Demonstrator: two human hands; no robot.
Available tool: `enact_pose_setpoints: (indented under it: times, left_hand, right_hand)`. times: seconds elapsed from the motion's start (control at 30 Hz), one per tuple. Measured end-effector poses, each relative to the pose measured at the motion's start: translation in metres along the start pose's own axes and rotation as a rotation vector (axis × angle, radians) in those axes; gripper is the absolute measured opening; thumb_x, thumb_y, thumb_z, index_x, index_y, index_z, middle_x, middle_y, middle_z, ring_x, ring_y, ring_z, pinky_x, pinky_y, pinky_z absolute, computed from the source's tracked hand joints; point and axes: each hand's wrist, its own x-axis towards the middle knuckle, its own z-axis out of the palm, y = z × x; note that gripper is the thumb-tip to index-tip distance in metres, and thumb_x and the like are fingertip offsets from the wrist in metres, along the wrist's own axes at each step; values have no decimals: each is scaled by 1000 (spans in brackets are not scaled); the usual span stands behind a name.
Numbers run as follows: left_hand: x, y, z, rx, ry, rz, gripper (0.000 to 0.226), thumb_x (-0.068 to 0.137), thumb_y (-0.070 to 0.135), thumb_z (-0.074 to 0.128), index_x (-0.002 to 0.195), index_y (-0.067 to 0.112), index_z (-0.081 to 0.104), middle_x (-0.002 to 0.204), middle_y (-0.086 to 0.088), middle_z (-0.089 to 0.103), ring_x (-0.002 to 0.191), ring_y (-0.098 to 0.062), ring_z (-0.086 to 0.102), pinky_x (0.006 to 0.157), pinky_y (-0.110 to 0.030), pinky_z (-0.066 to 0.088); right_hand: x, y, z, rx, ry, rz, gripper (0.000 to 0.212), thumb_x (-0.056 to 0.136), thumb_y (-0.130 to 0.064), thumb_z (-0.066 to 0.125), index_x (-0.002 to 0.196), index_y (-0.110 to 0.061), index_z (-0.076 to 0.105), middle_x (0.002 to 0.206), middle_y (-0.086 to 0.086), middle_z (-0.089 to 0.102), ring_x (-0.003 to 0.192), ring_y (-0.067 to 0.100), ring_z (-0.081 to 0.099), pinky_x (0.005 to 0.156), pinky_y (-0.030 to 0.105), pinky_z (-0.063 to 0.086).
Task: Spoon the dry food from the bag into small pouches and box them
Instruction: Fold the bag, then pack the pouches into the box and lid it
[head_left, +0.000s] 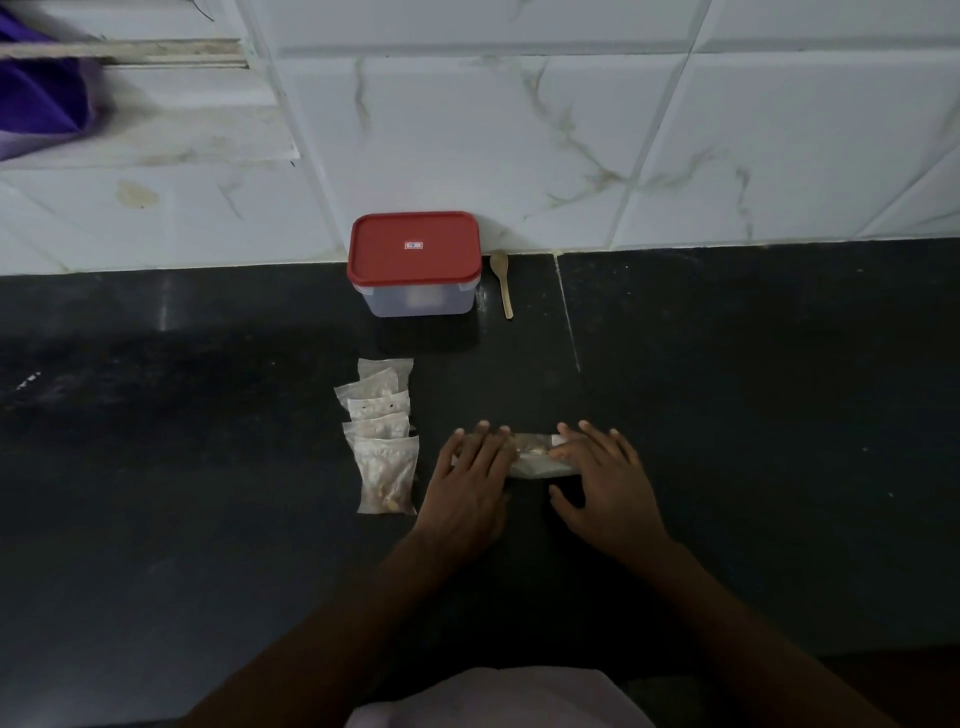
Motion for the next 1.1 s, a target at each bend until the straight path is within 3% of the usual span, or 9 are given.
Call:
enact_pose_setpoints:
  times: [0.07,0.23,0.43,0.57,0.63,0.73,0.87,0.97,1.1]
  left_hand:
    - [-9,3,4,-15,-39,-13,71,96,48,51,157,15,34,168,-8,24,157,-26,16,128,-48,8]
    - [-28,7,18,39,-16,20,79,96,59,46,159,13,31,169,-12,21,157,-29,17,124,-50,14]
    - [-44,13,28,-51,70,30,59,97,53,49,143,17,53,157,-7,45,146,-24,42,118,-47,38]
    - [-26,8,21,-73,66,-26,63,102,46,39,155,11,40,165,-9,32,155,-25,26,124,-45,26]
    - [-16,4,19,-102,14,-36,62,105,44,31,158,12,34,167,-8,27,156,-24,21,126,-45,21]
    - [-5,-3,14,-143,-20,-34,56,106,37,32,157,14,35,163,-6,37,150,-25,33,123,-43,24]
    - [9,-9,6,-156,11,-15,52,105,34,36,154,16,37,152,-4,45,136,-23,44,114,-39,32]
    - [10,-13,6,-168,14,-17,57,105,41,39,156,16,34,154,-4,42,138,-21,42,114,-39,33]
    - [0,-21,6,-159,-37,30,65,102,51,41,157,18,31,158,-3,37,142,-21,38,116,-39,32]
  right_hand:
    - [-6,-1,4,19,-32,41,56,91,-53,59,140,-29,51,161,-8,39,153,14,26,127,45,19]
    - [-24,-1,20,81,46,42,51,100,-59,44,139,-28,54,163,-11,35,155,11,21,127,44,17]
    - [-28,-1,20,104,170,25,22,96,-36,55,112,-29,67,134,-8,63,135,15,52,111,46,42]
    - [-19,-1,22,126,131,54,41,100,-34,47,137,-22,59,147,-6,56,140,15,47,113,40,42]
    - [-14,0,23,122,102,62,42,101,-31,45,140,-23,58,148,-5,56,141,16,46,114,38,41]
    - [-4,-3,17,111,47,112,38,103,-25,48,140,-25,57,142,-4,61,133,18,52,108,39,43]
    - [8,-6,9,46,41,109,46,101,-38,32,138,-27,58,133,-6,63,120,18,55,94,36,43]
    - [6,-5,8,24,47,84,44,103,-40,44,144,-27,52,143,-7,57,130,14,50,106,38,39]
    - [-7,0,10,-18,-27,7,70,91,-61,55,152,-30,42,155,-11,46,141,11,42,116,39,31]
